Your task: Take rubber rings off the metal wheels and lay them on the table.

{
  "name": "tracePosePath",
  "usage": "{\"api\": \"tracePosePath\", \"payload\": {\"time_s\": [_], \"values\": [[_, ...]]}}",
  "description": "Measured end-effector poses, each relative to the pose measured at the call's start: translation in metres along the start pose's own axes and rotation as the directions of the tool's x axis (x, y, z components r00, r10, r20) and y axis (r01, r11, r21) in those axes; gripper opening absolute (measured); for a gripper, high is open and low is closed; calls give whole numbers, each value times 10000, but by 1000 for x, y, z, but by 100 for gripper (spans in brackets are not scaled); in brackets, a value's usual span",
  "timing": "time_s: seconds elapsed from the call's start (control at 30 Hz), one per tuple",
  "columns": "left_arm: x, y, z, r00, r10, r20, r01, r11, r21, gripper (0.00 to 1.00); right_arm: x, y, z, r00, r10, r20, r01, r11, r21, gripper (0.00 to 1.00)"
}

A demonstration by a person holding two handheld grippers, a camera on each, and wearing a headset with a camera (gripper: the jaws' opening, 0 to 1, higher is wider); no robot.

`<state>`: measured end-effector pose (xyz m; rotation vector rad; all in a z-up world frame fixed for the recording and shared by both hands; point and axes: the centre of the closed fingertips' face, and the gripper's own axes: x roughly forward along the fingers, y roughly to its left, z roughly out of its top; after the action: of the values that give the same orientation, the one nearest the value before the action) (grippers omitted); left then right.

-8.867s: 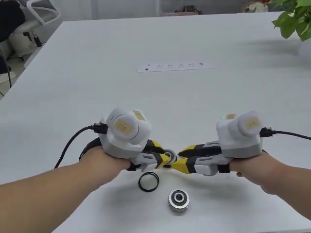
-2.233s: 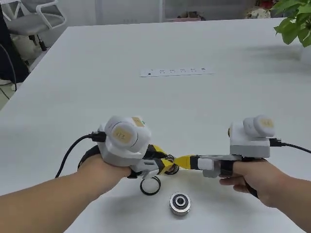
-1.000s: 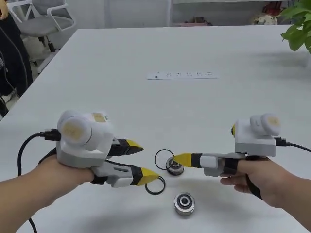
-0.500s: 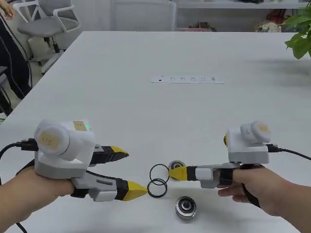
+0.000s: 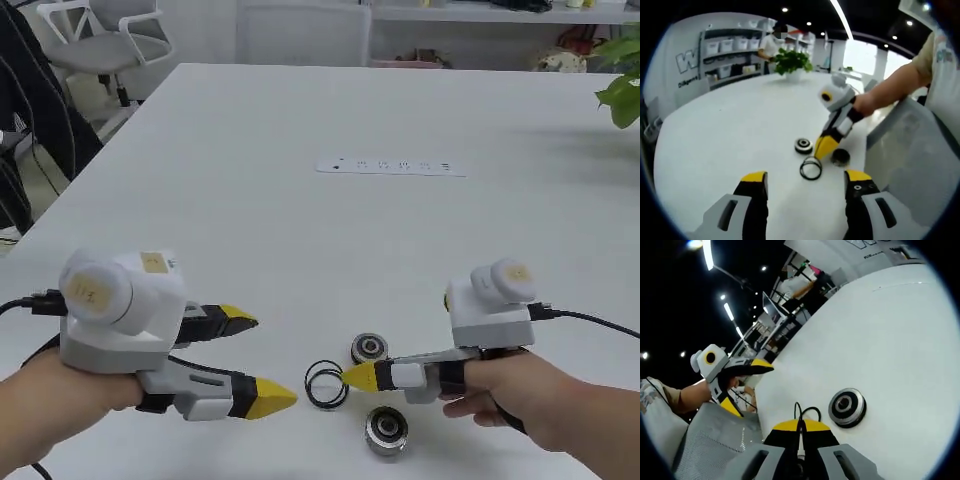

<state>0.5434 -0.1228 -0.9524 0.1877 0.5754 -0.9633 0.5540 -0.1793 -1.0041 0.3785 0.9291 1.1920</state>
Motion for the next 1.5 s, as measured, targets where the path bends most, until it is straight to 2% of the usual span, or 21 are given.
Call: {"api": "tracePosePath", "payload": {"time_s": [0.3,0.77,1.2,1.5], "values": [[0,0,-2,10000,12,-58,-12,10000,-67,62,1,-9,-3,9992,-404,-52,403,9992,-54,0],[1,2,-5,9999,17,-156,-19,9999,-136,62,-2,-13,-5,9983,-574,23,574,9983,-136,4],[2,3,-4,9997,-41,-241,39,10000,-82,61,-14,-2,16,9971,-323,693,350,9986,-387,10],[8,4,4,9997,-83,-229,83,10000,-20,62,-26,-2,27,9939,-418,1016,508,9949,-874,15]]}}
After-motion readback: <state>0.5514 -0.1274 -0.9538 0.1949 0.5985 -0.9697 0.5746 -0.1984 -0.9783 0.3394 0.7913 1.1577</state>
